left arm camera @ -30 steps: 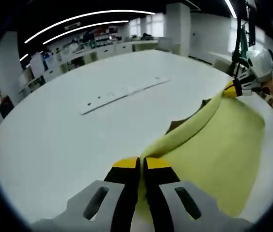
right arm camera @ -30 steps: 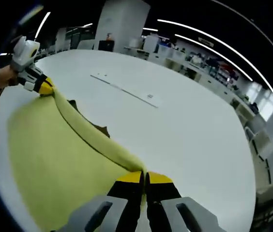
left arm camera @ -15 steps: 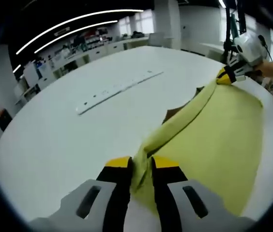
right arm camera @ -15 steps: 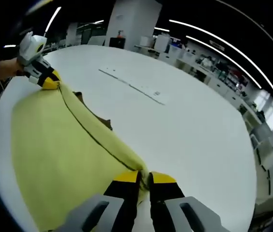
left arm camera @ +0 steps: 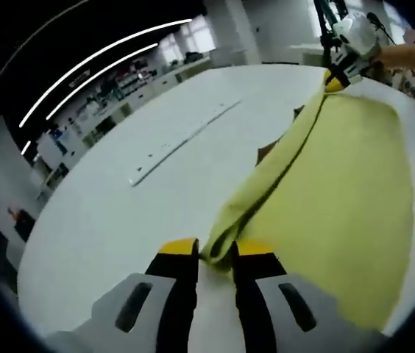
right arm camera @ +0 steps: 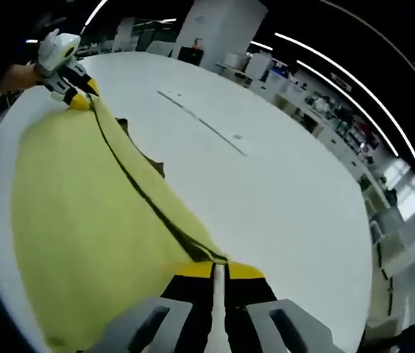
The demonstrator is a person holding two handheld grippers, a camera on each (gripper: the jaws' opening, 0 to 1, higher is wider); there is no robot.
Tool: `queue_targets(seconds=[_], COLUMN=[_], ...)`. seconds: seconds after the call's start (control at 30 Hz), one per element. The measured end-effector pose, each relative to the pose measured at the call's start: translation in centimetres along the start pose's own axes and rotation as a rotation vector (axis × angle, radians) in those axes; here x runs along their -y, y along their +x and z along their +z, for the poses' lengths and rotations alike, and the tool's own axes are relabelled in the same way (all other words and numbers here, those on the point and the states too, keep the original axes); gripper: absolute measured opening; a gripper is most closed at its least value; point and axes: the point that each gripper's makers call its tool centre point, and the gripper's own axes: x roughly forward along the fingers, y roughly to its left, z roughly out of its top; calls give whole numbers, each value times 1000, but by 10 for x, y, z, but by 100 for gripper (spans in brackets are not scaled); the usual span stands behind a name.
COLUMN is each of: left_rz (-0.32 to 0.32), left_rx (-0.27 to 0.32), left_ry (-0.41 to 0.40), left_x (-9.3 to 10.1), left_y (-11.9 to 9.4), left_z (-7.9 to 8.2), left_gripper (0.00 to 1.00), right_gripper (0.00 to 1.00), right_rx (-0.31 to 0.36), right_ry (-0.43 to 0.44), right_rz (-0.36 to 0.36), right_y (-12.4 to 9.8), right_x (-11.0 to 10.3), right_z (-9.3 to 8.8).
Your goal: Fold the garment on the visible template until the final outline fits inside the template.
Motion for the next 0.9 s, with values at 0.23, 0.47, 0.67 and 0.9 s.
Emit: queue_targets(seconds=[0.23,0.47,0.67,0.9], left_rz=[83,119,123,96], left_rx=[81,33,48,104], left_ry=[-169,-289,-418,-517], left_x=[-21,-25,-28,-27], left_y=[3,14,10,-3], left_z=[13,0,-3,1], left_gripper=[4,6,10,24], right_gripper=[0,0,2,27], right_rx=[59,44,45,76], right_ry=[251,386,439,484], right_rz=[-54,-31,-24,10], right_y=[3,14,11,-2], right_x=[20,20,19,17], right_z=[5,-4,-3,7])
